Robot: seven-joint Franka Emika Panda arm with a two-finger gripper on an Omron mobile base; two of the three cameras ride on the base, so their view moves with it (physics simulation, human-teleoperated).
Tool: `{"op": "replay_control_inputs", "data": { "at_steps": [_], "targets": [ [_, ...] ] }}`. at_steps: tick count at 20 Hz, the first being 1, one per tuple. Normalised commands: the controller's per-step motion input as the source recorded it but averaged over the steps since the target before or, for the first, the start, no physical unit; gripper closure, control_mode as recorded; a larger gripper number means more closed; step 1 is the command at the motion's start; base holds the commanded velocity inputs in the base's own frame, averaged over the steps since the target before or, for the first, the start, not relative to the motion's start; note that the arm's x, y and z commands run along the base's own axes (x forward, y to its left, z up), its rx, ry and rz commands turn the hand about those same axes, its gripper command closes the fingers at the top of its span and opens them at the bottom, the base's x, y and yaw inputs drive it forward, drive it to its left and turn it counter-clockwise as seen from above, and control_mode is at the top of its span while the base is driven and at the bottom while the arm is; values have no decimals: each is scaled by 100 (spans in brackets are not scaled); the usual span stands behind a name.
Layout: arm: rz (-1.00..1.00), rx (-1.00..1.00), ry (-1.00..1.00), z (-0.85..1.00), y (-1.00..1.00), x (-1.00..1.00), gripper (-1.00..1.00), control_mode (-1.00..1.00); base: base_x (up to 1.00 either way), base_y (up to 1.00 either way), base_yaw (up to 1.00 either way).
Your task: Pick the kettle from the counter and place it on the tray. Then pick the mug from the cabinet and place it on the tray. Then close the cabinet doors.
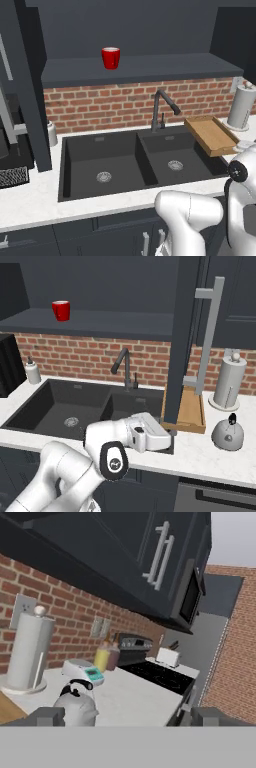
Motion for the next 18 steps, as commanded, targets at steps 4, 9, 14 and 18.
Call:
{"op": "replay_control_inputs", "data": {
  "at_steps": [4,9,14,18],
  "targets": [
    [10,3,0,-20,-13,0,-100,-100,0,0,0],
    [5,18,9,6,-23,2,-100,-100,0,0,0],
    [4,18,18,5,-32,0,-100,-100,0,0,0],
    [11,15,9,0,-42,8,-100,-100,0,0,0]
  ]
}}
